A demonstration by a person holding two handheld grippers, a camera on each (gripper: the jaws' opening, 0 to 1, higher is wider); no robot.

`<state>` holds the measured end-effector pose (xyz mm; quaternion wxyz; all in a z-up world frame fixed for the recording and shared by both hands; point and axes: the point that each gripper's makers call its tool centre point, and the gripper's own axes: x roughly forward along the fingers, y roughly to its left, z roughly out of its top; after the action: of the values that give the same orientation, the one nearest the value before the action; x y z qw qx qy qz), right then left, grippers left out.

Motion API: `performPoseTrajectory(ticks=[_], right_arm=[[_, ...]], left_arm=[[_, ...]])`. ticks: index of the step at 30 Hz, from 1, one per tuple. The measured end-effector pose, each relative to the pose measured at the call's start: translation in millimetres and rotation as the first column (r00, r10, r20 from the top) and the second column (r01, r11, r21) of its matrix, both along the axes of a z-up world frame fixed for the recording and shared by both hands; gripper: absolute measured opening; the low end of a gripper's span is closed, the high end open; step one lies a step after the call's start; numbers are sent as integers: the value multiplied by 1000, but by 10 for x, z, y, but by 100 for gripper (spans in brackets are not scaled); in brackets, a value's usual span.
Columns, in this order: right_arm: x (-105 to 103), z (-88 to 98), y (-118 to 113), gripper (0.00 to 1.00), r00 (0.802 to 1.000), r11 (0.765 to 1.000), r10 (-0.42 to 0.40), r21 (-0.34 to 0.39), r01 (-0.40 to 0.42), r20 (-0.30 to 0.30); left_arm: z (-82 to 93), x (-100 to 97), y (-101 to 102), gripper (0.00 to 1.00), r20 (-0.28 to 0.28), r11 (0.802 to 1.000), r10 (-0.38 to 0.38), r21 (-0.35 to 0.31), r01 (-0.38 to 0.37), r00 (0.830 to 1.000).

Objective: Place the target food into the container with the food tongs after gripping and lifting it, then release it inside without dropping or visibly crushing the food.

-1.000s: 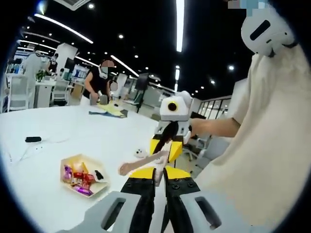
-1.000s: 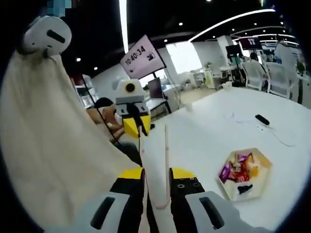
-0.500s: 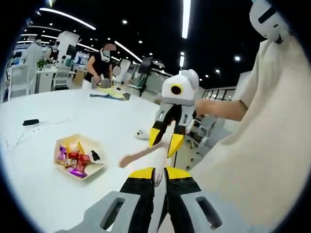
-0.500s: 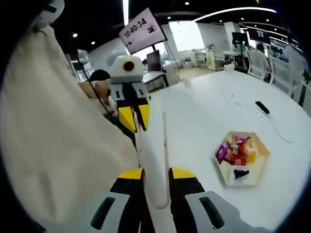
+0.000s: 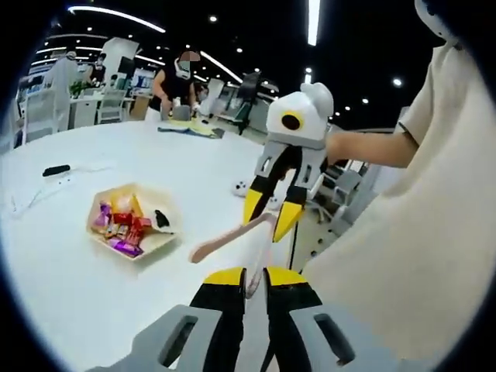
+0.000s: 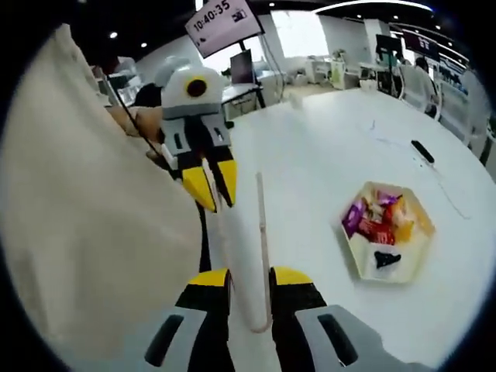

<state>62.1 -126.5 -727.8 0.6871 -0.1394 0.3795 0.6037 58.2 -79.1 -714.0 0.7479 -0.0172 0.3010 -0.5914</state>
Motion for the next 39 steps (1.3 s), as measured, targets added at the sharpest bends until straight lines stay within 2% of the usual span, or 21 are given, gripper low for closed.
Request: performPoseTrajectory(ticks=[6,11,19,23,39], right_arm=[[45,-262,14,19,999,999,-30,-21,30,-10],[89,-461,19,19,1000,996,-12,-83,13,10],[141,-507,58,19,998,990,48,-137,-41,45],[165,-566,47,19,997,987,61,-148,-55,38],[211,-785,45,19,1000,982,30,-185,-29,4]], left_arm=[[-238,69,39,8,-12,999,32,34,-32,999],[-408,109,33,9,-25,997,44,71,-42,999],[-592,120,77,7,-11,993,22,119,-21,1000],[-660,120,80,7,-27,993,26,118,-23,999],[-892,194,84,8,-37,985,44,171,-37,998]])
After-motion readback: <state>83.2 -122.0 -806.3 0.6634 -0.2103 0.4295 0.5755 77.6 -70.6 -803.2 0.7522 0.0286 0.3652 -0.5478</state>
